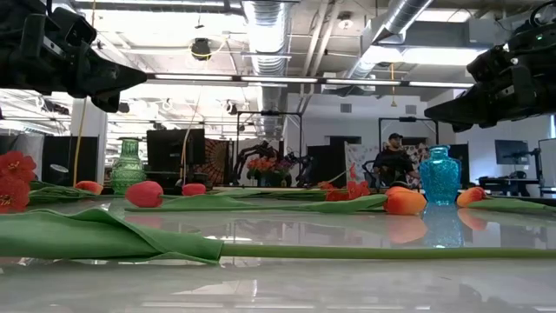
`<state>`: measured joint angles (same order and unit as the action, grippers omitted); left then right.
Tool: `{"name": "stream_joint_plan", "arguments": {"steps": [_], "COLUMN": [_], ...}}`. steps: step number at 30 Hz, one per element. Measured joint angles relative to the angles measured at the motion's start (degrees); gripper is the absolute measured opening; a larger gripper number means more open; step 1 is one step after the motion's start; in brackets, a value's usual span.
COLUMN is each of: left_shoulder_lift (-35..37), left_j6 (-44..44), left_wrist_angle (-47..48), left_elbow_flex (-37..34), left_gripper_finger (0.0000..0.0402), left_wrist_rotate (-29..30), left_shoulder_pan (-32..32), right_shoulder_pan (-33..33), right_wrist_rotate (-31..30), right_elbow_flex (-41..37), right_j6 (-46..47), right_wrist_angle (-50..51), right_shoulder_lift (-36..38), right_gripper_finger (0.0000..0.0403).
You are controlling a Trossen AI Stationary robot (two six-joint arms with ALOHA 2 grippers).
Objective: Sort flowers into vase by color
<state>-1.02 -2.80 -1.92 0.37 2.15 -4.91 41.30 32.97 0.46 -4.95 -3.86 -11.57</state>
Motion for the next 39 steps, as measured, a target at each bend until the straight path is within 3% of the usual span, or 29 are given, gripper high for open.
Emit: {"name": "stream_joint_plan", "arguments": {"steps": [6,12,17,27,30,33,39], "left_shoulder_lift": [0.01,0.02,0.00,0.02,0.00,0.00,-0.72], "left_j6": [-7.63,-33.43,-47.94,-50.80,-50.33,-50.13,-40.79], "left_wrist_angle": [-0.04,-0.37,-0.15,-3.10,-3.92,-6.47,-8.89], "left_elbow_flex": [-0.01,-0.01,-0.01,0.01,0.00,-0.01,1.27], "left_gripper_finger": [0.0000,0.0000,0.0000,0.0000,0.0000,0.0000,0.0000], "left_wrist_rotate": [-0.04,-0.15,0.09,-1.84,-1.02,2.57,12.12], "left_shoulder_pan": [-0.01,0.00,0.00,0.07,0.09,0.07,0.04], "right_shoulder_pan": [-0.02,-0.01,0.04,-0.08,-0.43,-0.81,-4.04], "right_wrist_rotate": [-0.02,-0.02,-0.02,-1.24,-0.62,-1.80,-5.10], "right_elbow_flex": [0.01,-0.01,0.01,0.01,0.03,1.52,7.16], "right_j6": [0.00,0.00,0.00,3.98,9.17,15.61,15.30], "right_wrist_angle": [-0.02,-0.02,-0.02,-7.60,-11.23,-11.29,-9.75], "right_shoulder_lift": [0.00,0.01,0.02,0.02,-0.03,-0.13,-0.87], "right_gripper_finger": [0.0040,0.0040,0.0040,0.0040,0.0040,0.0040,0.0040]}}
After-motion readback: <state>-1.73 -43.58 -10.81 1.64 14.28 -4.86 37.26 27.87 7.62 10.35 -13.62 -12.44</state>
